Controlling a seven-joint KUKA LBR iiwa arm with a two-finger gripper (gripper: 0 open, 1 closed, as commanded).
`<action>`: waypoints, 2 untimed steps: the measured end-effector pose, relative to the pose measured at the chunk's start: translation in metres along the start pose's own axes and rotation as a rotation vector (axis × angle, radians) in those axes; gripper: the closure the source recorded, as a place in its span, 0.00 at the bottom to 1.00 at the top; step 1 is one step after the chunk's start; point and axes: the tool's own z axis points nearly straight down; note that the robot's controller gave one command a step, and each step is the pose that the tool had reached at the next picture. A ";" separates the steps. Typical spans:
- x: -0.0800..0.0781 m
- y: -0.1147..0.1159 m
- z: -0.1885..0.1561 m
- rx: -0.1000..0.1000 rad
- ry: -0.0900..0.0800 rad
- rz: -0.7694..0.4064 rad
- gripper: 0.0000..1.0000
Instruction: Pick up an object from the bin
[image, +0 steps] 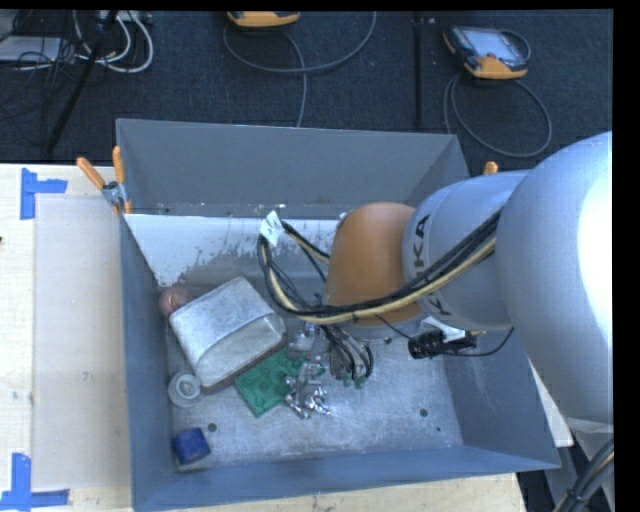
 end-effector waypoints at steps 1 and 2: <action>-0.001 0.000 -0.042 -0.002 0.000 -0.005 1.00; -0.002 0.001 -0.090 -0.003 -0.001 -0.011 1.00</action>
Offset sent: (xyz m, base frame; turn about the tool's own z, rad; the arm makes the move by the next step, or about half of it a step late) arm -0.0001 -0.0001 0.0401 0.0000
